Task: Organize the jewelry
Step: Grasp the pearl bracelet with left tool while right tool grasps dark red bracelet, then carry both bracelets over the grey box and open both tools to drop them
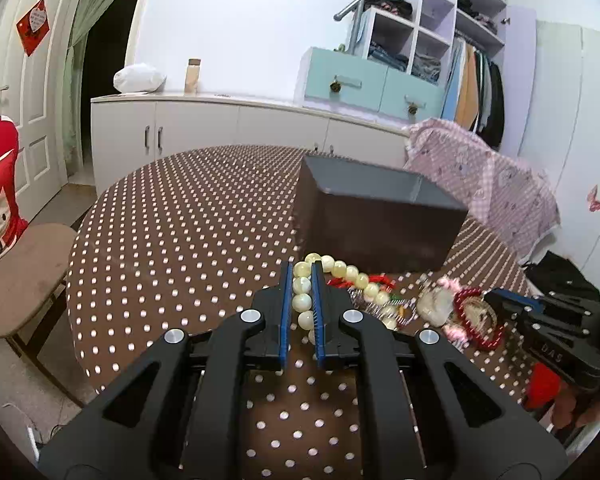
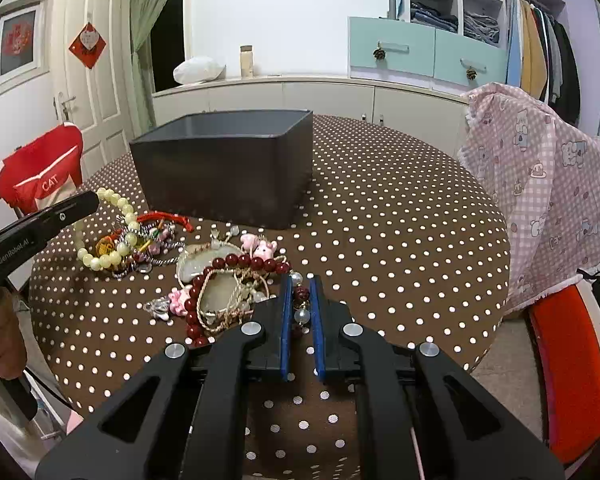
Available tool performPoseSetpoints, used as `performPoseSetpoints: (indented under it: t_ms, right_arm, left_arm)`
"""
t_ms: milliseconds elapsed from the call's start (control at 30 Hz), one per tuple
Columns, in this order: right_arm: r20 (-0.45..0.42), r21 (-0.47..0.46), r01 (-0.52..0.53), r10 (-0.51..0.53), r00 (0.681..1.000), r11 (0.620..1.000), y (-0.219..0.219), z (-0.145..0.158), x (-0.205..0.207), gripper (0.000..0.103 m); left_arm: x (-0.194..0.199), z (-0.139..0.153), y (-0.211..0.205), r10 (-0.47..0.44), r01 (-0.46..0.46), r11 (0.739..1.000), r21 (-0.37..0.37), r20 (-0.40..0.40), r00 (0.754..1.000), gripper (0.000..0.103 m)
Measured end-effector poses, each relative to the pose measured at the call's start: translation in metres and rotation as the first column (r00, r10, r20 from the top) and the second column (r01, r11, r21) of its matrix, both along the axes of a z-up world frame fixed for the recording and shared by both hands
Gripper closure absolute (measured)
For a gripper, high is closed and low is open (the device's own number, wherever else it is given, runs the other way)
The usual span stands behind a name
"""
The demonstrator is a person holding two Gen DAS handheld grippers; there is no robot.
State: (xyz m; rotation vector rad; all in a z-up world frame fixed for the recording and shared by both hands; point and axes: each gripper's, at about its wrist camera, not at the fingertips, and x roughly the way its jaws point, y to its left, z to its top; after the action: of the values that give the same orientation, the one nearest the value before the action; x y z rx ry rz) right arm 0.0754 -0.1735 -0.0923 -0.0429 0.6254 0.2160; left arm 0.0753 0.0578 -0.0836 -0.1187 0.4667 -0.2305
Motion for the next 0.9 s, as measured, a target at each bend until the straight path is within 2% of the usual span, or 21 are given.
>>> performPoseSetpoints:
  t_ms: [300, 600, 900]
  right_arm:
    - [0.085, 0.013, -0.011, 0.01, 0.996, 1.0, -0.001, 0.031, -0.003, 0.096]
    - [0.155, 0.019, -0.018, 0.015, 0.988, 1.0, 0.002, 0.056, -0.003, 0.096]
    - [0.211, 0.038, -0.017, 0.009, 0.977, 0.999, 0.0, 0.076, -0.001, 0.096]
  left_arm:
    - [0.0, 0.019, -0.002, -0.04, 0.042, 0.998, -0.039, 0.049, 0.998, 0.093]
    - [0.0, 0.041, -0.005, -0.115, 0.123, 0.99, -0.068, 0.109, 0.987, 0.093]
    - [0.004, 0.055, -0.008, -0.123, 0.135, 0.988, -0.079, 0.146, 0.982, 0.093]
